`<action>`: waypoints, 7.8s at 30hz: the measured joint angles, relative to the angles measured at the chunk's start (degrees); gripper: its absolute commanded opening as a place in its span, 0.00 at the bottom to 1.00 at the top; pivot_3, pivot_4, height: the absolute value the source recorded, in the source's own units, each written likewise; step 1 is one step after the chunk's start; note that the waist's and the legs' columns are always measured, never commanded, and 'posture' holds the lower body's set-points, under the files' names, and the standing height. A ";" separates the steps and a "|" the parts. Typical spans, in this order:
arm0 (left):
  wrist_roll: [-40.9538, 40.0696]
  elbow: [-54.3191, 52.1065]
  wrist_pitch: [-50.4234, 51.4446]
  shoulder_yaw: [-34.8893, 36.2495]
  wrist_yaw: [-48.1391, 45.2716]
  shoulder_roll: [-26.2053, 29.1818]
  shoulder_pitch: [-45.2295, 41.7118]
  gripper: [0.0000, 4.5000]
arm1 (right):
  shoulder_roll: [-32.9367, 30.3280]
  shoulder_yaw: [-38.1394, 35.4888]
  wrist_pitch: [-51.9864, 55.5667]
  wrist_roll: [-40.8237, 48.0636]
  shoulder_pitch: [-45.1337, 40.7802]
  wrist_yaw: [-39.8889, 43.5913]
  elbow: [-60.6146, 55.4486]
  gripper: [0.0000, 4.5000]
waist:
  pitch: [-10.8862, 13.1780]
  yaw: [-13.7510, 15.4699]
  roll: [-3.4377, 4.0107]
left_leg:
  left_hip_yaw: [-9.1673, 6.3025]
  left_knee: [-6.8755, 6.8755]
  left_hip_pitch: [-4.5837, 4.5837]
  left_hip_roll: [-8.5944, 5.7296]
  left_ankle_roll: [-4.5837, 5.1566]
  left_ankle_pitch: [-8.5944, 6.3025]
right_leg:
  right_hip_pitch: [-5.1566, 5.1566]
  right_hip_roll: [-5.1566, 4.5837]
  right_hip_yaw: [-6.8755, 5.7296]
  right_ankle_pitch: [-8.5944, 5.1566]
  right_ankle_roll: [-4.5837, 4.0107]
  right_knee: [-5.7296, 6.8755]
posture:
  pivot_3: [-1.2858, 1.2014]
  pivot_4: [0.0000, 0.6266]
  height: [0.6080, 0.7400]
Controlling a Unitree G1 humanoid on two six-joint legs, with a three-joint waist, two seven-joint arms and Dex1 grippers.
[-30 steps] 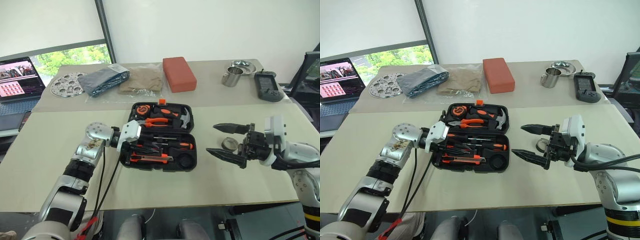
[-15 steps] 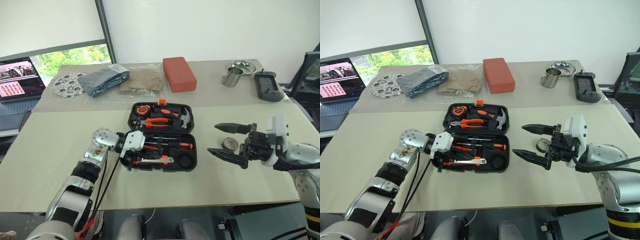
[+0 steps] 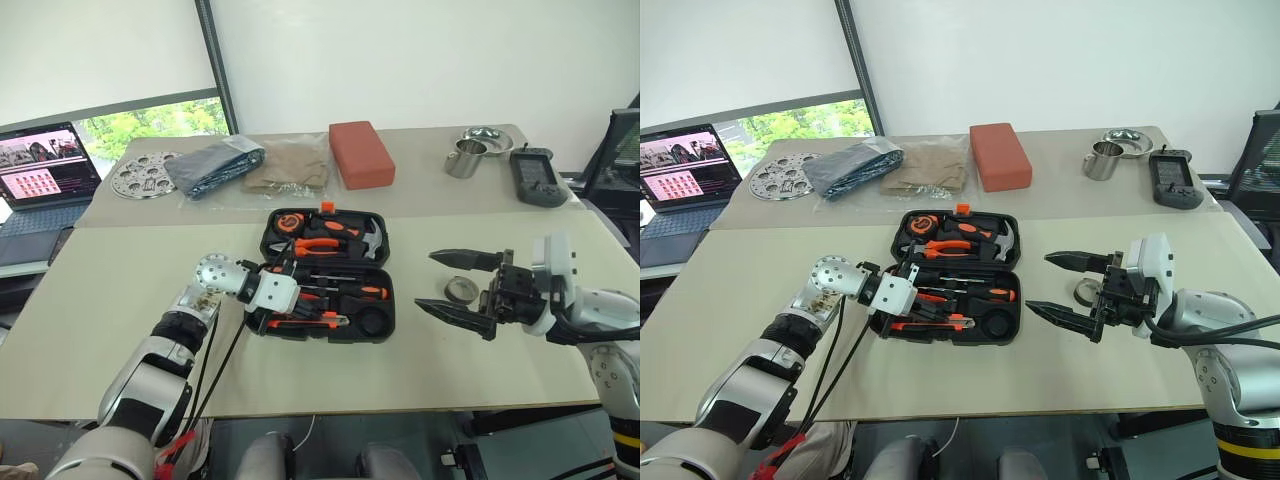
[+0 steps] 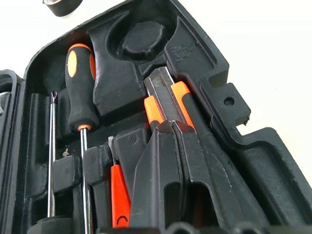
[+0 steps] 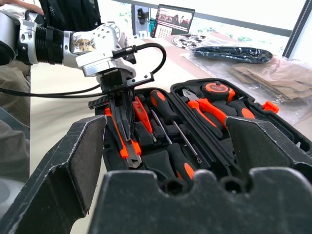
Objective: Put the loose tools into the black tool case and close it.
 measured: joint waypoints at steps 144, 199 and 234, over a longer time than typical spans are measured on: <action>-8.81 31.53 69.75 32.57 25.86 7.36 -21.49 0.29 | 20.82 10.25 20.27 -27.32 -59.96 -4.93 87.06 0.00 | 0.32 -2.26 0.09 | 0.35 -0.47 -1.25 0.13 -1.16 0.74 | -2.09 0.20 -0.39 0.00 -0.02 1.24 | 0.52 0.24 1.00; -7.01 24.36 32.75 31.03 14.42 8.56 -13.32 0.01 | 22.64 6.27 -19.17 -28.70 -51.37 1.82 85.67 0.00 | 0.33 -2.10 0.10 | 0.39 -0.46 -1.25 0.13 -1.34 0.85 | -2.04 0.15 -0.41 0.00 -0.02 1.26 | 0.52 0.24 1.00; 8.46 19.87 -22.17 20.17 37.08 14.75 0.16 0.00 | 21.09 11.29 -58.60 -31.49 -36.61 5.36 72.35 0.16 | 0.32 -1.99 0.11 | 0.50 -0.47 -0.67 0.22 -0.89 0.64 | -1.84 0.04 -0.21 0.01 -0.03 1.25 | 0.52 0.24 1.00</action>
